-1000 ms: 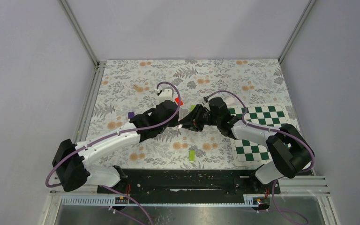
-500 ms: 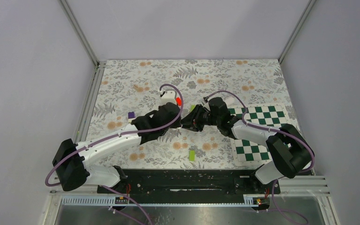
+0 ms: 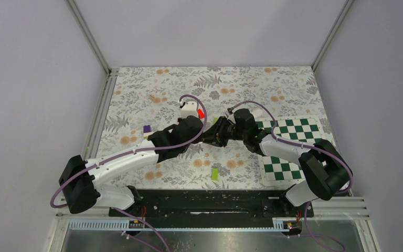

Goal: Insert the wireless bluetooth earbuds into the charging case
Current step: Insert the left earbud into the left side groove of the charging case, then adjust the left earbud in the left side groove of the charging case.

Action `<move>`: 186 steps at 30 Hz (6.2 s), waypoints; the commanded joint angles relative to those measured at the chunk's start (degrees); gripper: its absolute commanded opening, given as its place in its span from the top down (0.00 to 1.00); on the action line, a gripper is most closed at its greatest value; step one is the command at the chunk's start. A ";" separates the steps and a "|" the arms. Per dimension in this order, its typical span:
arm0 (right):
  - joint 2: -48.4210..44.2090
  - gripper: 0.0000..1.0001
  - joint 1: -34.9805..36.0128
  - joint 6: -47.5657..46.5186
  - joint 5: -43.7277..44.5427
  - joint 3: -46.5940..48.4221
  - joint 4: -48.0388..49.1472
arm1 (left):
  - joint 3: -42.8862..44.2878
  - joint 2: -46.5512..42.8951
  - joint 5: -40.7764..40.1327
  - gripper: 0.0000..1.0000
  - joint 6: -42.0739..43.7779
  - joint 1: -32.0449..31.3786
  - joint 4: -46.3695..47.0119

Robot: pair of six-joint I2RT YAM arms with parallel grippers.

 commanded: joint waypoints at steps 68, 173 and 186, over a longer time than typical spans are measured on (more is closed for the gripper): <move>-4.23 1.00 0.50 0.36 -0.47 0.21 3.43 | -1.62 -5.17 -6.56 0.95 1.11 -3.44 1.45; -5.37 1.00 0.45 -2.40 -0.57 -1.61 2.58 | 6.18 -6.95 8.12 0.06 7.18 -0.98 -7.52; -4.74 1.00 0.47 -1.99 -0.98 -1.71 3.67 | 0.37 -8.83 23.99 0.11 11.57 5.00 0.40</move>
